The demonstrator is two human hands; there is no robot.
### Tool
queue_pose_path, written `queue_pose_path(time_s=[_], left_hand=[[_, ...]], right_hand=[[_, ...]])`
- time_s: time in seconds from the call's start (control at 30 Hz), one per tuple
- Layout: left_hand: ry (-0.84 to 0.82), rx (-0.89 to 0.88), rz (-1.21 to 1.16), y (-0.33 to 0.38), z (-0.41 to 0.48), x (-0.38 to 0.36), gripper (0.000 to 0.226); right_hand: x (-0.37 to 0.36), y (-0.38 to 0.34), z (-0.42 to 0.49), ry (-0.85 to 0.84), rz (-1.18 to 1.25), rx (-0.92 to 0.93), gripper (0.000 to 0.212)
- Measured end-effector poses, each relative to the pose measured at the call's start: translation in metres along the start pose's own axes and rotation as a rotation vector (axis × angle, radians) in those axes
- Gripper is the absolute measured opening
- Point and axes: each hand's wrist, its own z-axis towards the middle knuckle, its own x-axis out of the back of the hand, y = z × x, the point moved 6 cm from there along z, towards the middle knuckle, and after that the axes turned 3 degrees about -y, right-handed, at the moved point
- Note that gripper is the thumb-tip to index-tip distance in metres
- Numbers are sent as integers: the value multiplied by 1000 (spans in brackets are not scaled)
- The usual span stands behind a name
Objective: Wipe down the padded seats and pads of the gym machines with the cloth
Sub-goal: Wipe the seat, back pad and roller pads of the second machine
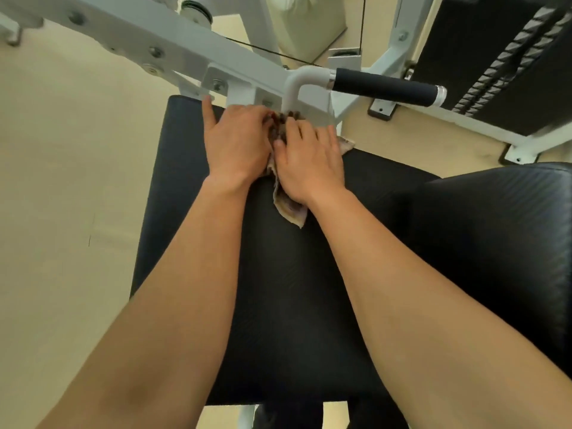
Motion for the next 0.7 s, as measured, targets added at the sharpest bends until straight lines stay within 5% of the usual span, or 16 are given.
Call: queue_pose_path(time_s=[0.13,0.27,0.43,0.7], left_hand=[[55,115,39,-30,-4,12,32],[-70,-21,62,14,-43,-14,52],[-125,25,42,43,-145,-30,75],[-157,422,92,-36,-315,-18,62]], right_hand=[[-4,-34,10,-12,36,142,56],[-9,8,-35,58,11,-91,68],[-37,30,-134,-124,31,-280,77],[-94,-39,-269,-267,-116,117,70]])
